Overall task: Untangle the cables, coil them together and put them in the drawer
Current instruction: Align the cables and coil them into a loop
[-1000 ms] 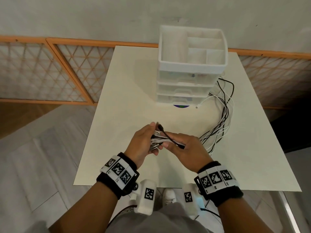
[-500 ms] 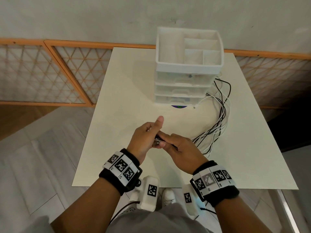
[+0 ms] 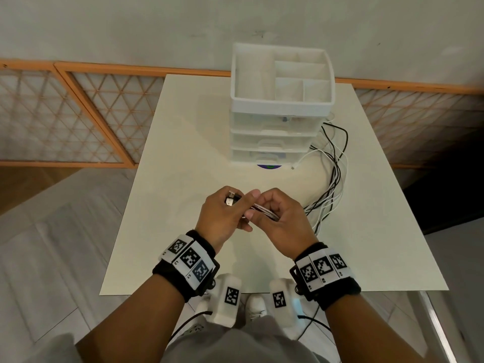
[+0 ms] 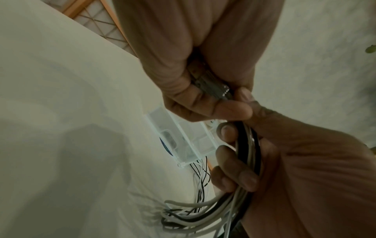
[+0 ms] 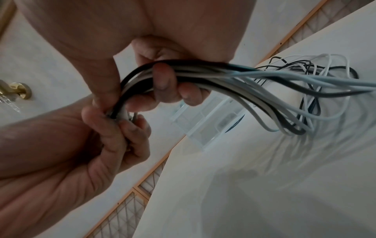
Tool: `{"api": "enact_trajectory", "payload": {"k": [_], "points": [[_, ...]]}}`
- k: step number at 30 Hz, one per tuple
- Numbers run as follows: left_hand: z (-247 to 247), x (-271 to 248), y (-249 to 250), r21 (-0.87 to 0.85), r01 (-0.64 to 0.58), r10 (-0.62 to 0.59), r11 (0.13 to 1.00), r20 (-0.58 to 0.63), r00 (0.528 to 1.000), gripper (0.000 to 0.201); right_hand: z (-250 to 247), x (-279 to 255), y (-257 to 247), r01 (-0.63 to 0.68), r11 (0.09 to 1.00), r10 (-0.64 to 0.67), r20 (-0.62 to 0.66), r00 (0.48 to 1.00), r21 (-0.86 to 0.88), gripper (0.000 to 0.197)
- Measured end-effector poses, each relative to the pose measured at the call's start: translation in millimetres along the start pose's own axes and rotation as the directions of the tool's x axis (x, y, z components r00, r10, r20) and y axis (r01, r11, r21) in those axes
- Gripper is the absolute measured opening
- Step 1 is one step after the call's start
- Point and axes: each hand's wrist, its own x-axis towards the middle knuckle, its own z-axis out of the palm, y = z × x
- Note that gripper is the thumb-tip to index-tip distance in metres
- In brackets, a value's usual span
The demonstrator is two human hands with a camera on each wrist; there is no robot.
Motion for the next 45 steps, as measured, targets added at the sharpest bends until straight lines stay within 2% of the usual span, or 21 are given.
{"api": "enact_trajectory", "payload": {"k": [3,5,8,11,12,13,15,16,18,20,22,24,27,29,31,33,36,38,40,42,45], "points": [[1,0,0,0.004,-0.039,0.039,0.999,-0.084,0.996,0.027,0,0,-1,-0.029,0.999,0.029,0.005,1.000,-0.025,0.022],[-1,2,0,0.029,-0.039,0.043,0.999,-0.118,0.992,0.024,-4,-1,0,-0.030,0.998,0.032,0.034,0.999,-0.060,0.016],[-3,2,2,0.039,0.010,-0.006,0.999,-0.091,0.996,0.020,-8,-4,4,0.003,0.997,0.001,0.052,0.999,-0.075,0.017],[-7,5,1,0.068,0.115,-0.111,0.991,-0.066,0.992,0.027,-9,-4,2,0.024,0.995,-0.021,0.041,0.999,-0.098,0.018],[-10,8,1,0.143,0.130,-0.118,0.981,-0.092,0.989,0.035,-11,-3,0,0.023,0.993,-0.019,0.043,0.999,-0.114,0.019],[-13,11,3,0.278,0.095,-0.059,0.956,-0.136,0.989,0.041,-13,-2,-1,0.016,0.992,-0.010,0.046,0.999,-0.127,0.018],[-20,13,20,0.496,-0.090,0.199,0.864,-0.171,0.965,0.037,-18,1,-5,0.013,0.987,-0.002,0.070,0.998,-0.160,0.017],[-20,12,32,0.514,-0.206,0.308,0.832,-0.120,0.944,0.028,-20,2,-8,0.020,0.983,-0.003,0.090,0.996,-0.182,0.015],[-14,9,50,0.457,-0.360,0.363,0.814,0.084,0.928,0.017,-19,3,-15,0.031,0.981,-0.004,0.135,0.991,-0.194,0.010],[-3,4,59,0.471,-0.381,0.254,0.795,0.313,0.915,0.033,-18,7,-25,0.075,0.978,-0.044,0.157,0.987,-0.197,0.017],[6,3,56,0.575,-0.405,0.159,0.711,0.429,0.889,0.056,-16,12,-33,0.114,0.970,-0.082,0.152,0.985,-0.216,0.019],[11,2,54,0.614,-0.401,0.164,0.679,0.406,0.899,0.059,-16,16,-38,0.133,0.972,-0.109,0.126,0.986,-0.195,0.008],[13,5,60,0.643,-0.388,0.173,0.660,0.372,0.912,0.062,-21,15,-43,0.129,0.987,-0.121,0.085,0.989,-0.100,0.021],[8,11,70,0.695,-0.341,0.182,0.633,0.295,0.938,0.067,-32,10,-45,0.112,0.990,-0.106,0.070,0.992,-0.081,0.013],[0,15,81,0.682,-0.281,0.183,0.675,0.214,0.959,0.072,-46,7,-39,0.074,0.995,-0.070,0.074,0.995,-0.065,0.024],[-4,16,83,0.634,-0.249,0.121,0.733,0.239,0.963,0.071,-52,7,-33,0.022,0.999,-0.019,0.071,0.997,-0.037,0.038],[-5,12,76,0.599,-0.172,-0.063,0.782,0.351,0.934,0.062,-53,8,-35,0.081,0.994,-0.075,0.079,0.994,-0.075,0.032],[-7,9,73,0.593,-0.121,-0.131,0.796,0.363,0.922,0.058,-52,7,-39,0.129,0.983,-0.114,0.122,0.986,-0.127,0.024],[-9,10,77,0.577,-0.129,-0.077,0.806,0.319,0.945,0.055,-51,7,-37,0.128,0.984,-0.110,0.142,0.984,-0.124,0.024],[-10,14,83,0.533,-0.174,0.052,0.828,0.236,0.970,0.053,-54,6,-31,0.088,0.991,-0.074,0.146,0.987,-0.098,0.031],[-12,19,91,0.278,-0.153,0.127,0.948,0.109,0.986,0.044,-68,6,-22,0.046,0.998,-0.041,0.120,0.992,-0.038,0.036]]}}
